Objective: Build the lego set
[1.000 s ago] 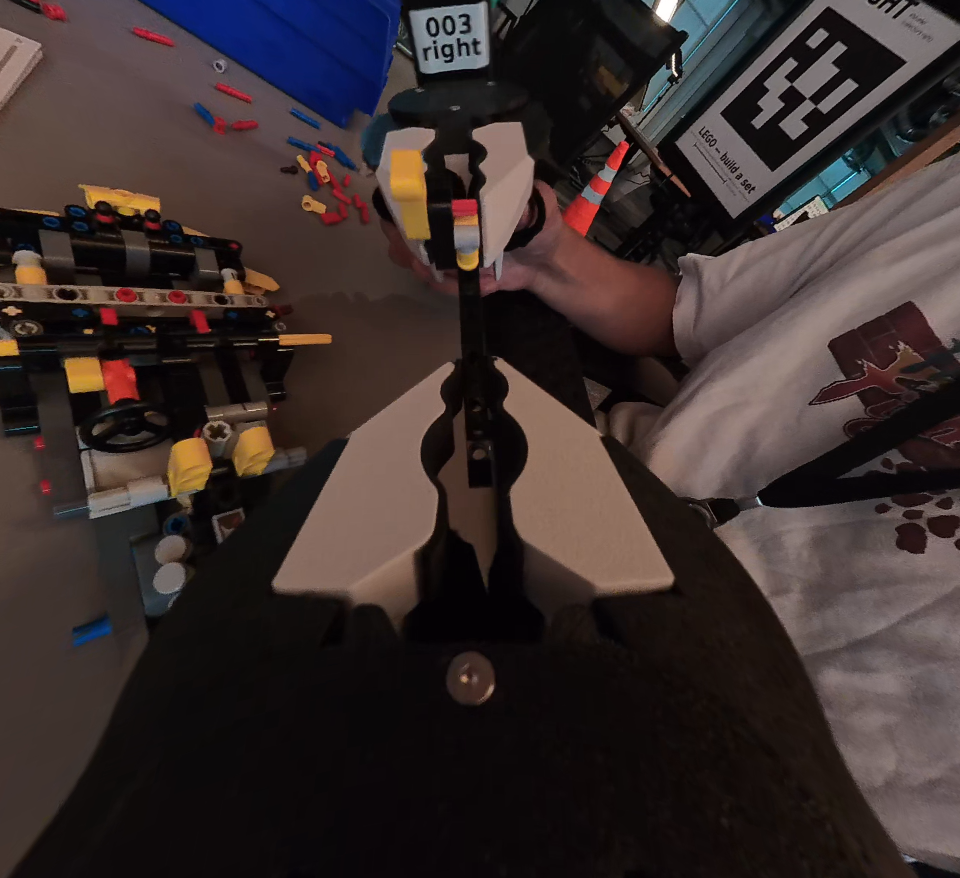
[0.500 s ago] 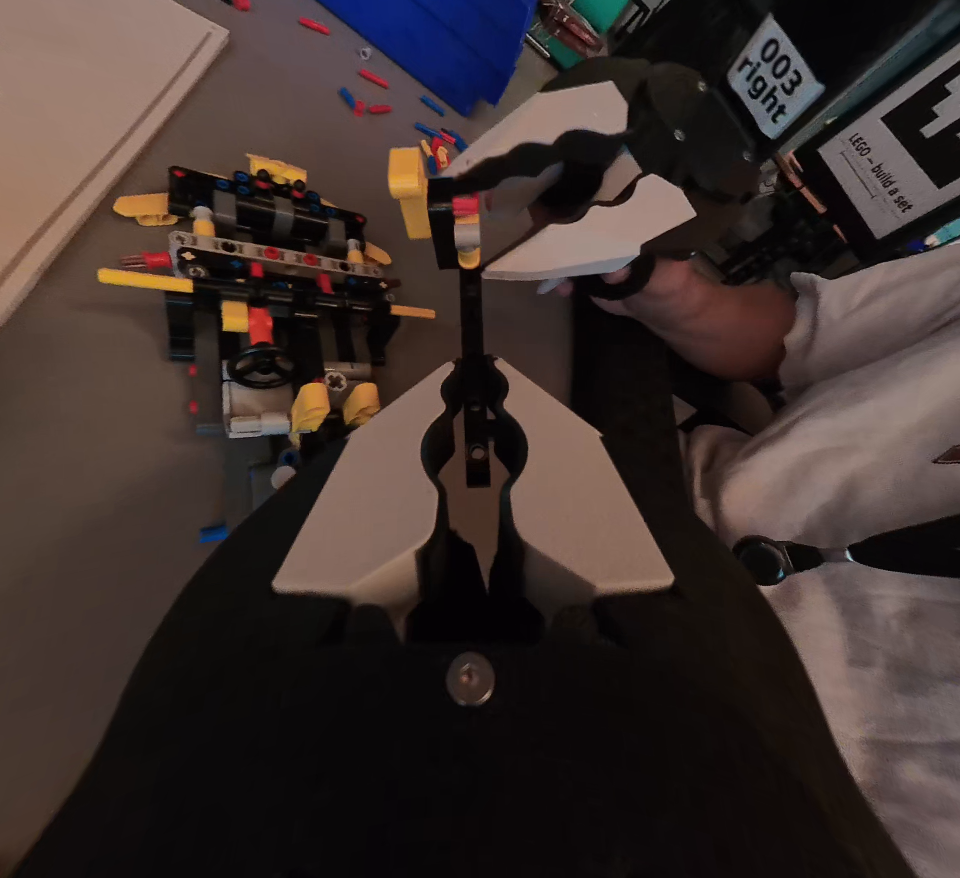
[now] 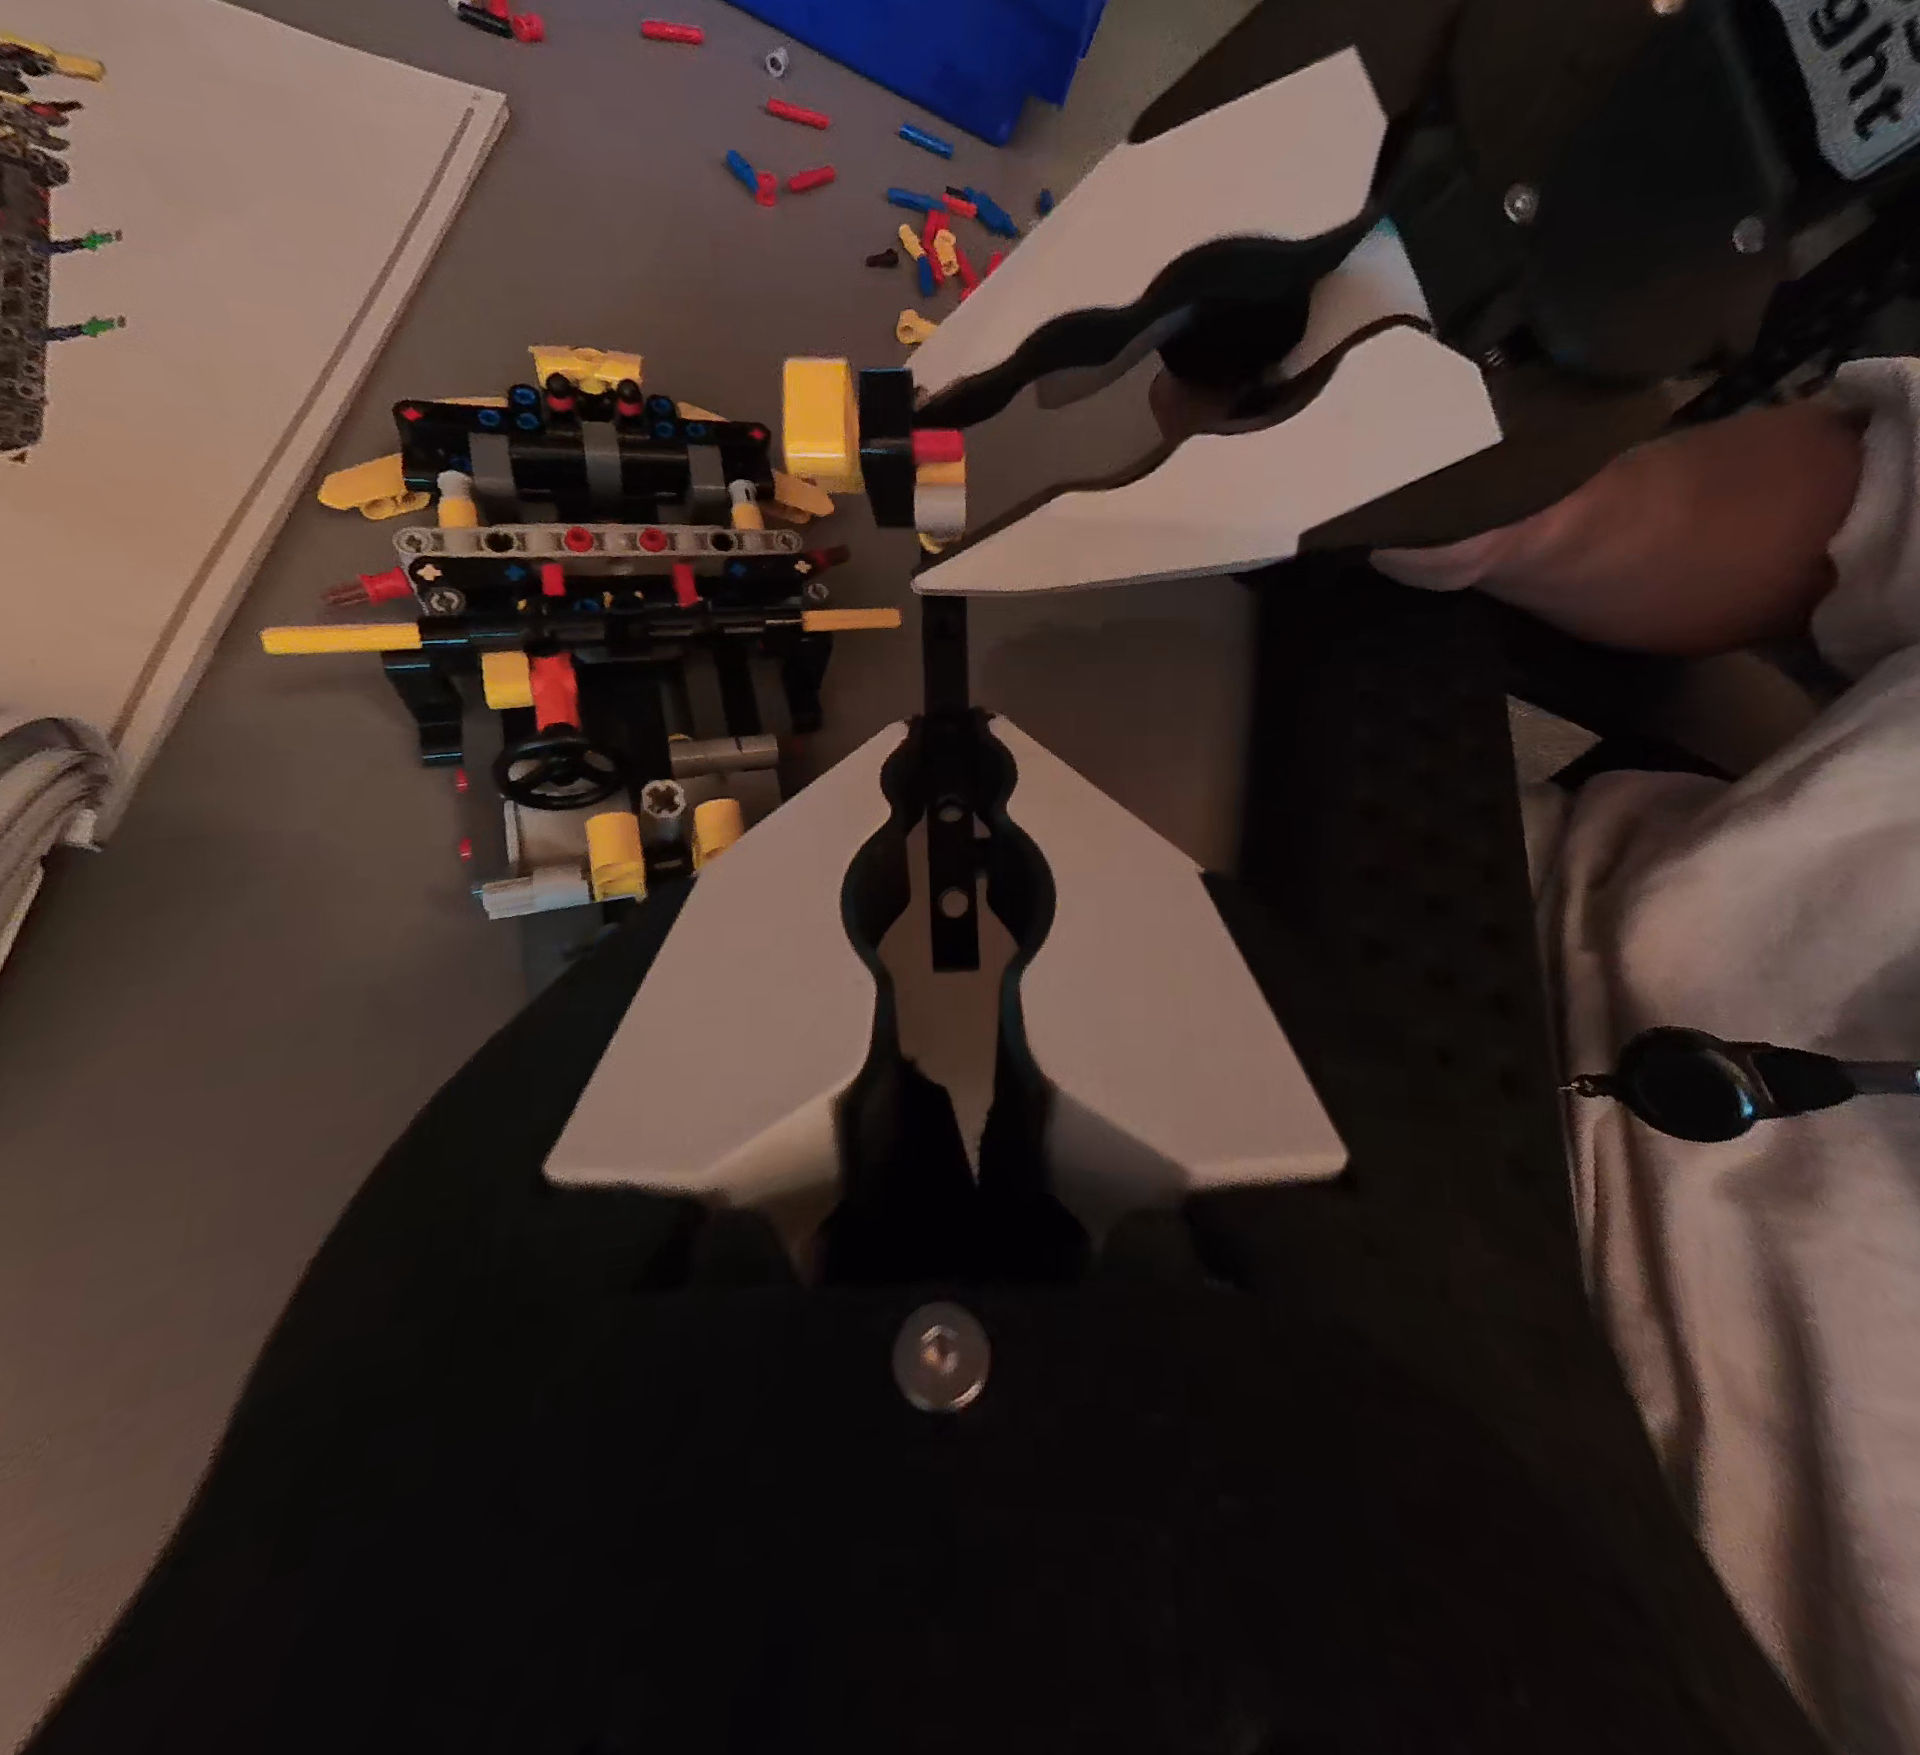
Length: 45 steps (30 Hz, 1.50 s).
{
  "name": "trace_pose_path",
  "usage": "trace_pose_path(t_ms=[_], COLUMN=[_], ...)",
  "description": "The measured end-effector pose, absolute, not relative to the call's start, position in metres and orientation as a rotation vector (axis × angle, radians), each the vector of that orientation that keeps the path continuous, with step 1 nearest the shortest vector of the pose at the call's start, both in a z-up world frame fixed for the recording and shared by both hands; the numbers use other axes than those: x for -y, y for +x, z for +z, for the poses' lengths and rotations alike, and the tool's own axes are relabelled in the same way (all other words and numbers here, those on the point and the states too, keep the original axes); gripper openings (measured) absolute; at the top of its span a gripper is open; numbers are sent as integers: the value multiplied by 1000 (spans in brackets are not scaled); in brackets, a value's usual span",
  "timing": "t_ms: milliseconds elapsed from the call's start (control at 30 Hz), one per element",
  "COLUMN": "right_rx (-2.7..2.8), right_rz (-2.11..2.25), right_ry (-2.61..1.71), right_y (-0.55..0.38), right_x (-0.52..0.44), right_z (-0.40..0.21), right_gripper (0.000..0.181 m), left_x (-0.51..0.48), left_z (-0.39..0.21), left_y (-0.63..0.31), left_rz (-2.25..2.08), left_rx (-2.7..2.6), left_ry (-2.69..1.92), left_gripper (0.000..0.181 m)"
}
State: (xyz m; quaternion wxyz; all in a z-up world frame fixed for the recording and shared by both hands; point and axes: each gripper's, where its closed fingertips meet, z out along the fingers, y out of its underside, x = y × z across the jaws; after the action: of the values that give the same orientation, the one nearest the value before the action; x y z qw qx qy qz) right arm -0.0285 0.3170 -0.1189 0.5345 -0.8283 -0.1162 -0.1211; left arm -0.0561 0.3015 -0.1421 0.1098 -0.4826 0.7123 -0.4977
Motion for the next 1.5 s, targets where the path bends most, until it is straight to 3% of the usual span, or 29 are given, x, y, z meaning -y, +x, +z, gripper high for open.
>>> trace_pose_path(t_ms=[367, 633, 733, 967, 1100, 1267, 1500], right_rx=[55, 208, 277, 169, 56, -145, -236], right_rz=[343, 740, 824, 850, 815, 689, 822], right_ry=[-1903, -1815, -1805, -1781, -1799, -1723, -1677], right_y=[-36, -59, -70, -55, -10, 50, 51], right_x=[-315, -292, -284, -303, -338, -376, -366], right_z=[-119, -111, -109, -93, -72, -76, -86], right_gripper=[20, 28, 11, 7, 7, 7, 7], left_x=[-301, -291, -289, -316, -370, -410, -411], left_z=[-138, -122, -116, -101, -86, -86, -100], left_y=[-63, -81, -86, -70, -53, -47, -41], left_rz=[-1571, -1746, -1797, -1810, -1811, -1713, -1523], left_rx=[-2104, -2167, -2181, -1956, -1641, -1464, -1542], left_ry=[-1405, -1280, -1239, -1261, -1387, -1461, -1438], left_gripper=[9, 9, 9, 13, 34, 34, 33])
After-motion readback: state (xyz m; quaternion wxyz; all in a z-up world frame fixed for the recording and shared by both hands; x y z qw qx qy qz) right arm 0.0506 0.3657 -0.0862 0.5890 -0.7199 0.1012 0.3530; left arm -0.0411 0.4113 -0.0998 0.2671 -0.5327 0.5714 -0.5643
